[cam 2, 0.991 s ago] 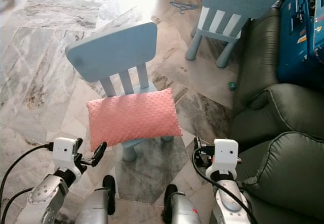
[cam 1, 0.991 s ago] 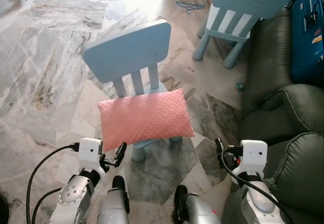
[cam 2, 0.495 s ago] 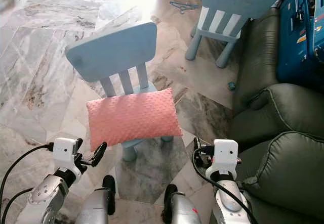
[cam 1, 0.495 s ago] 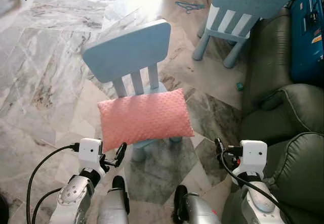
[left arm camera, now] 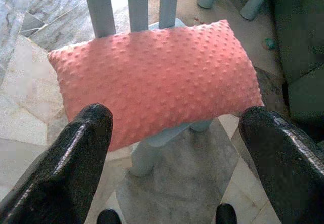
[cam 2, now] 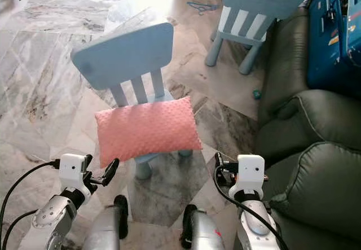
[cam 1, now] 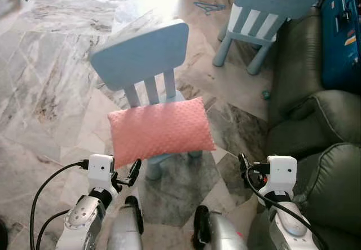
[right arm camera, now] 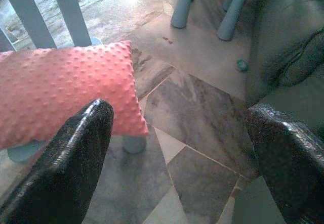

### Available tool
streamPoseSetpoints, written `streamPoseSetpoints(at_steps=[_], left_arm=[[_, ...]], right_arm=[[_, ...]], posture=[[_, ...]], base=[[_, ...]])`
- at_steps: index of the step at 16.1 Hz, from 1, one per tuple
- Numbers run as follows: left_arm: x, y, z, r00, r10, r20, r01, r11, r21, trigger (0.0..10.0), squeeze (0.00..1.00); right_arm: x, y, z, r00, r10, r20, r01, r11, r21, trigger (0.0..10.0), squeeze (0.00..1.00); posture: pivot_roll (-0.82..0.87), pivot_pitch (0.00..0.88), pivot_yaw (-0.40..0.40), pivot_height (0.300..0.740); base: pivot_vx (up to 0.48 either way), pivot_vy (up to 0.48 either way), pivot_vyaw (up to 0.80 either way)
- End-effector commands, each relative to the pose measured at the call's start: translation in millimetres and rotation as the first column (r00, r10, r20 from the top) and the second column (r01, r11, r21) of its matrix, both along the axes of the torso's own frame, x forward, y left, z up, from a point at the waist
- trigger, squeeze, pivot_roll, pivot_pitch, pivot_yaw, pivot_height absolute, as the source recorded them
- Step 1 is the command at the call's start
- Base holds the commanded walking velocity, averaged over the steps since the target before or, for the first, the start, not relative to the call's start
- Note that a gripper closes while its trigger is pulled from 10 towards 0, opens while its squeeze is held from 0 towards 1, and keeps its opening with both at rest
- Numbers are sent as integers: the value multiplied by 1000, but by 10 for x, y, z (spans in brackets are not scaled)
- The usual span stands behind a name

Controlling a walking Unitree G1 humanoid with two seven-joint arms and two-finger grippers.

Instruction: Move the pillow to the sofa

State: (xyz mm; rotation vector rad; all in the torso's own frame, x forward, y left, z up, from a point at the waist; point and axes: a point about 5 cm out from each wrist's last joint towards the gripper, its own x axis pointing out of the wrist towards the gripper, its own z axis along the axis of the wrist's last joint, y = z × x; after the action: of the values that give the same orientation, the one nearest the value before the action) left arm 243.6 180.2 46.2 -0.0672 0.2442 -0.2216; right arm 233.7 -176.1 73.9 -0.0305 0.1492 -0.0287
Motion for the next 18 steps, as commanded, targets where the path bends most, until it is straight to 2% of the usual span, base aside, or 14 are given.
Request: streamPoseSetpoints(at_steps=[1, 7, 9, 18], left_arm=[[-74, 20, -100, 999, 9, -45, -9, 1000, 5, 10000, 0], [-74, 20, -101, 999, 11, -46, -10, 1000, 5, 10000, 0], [-73, 20, -103, 999, 10, -46, -10, 1000, 5, 10000, 0], [-70, 19, -117, 999, 14, -51, -13, 1000, 10, 10000, 0]], right_arm=[[-56, -35, -67, 999, -12, -33, 12, 1000, 0, 10000, 0], [-44, -28, -63, 1000, -7, -30, 7, 1000, -1, 10000, 0], [-42, -27, -65, 1000, -7, -30, 7, 1000, -1, 10000, 0], [-29, -37, -66, 1000, -5, -30, 5, 1000, -7, 10000, 0]], posture=[[-39, 367, -42, 629], [-38, 370, -43, 544], [-39, 370, -43, 529], [-39, 371, -48, 524]], base=[[0, 0, 0], [0, 0, 0], [0, 0, 0], [0, 0, 0]])
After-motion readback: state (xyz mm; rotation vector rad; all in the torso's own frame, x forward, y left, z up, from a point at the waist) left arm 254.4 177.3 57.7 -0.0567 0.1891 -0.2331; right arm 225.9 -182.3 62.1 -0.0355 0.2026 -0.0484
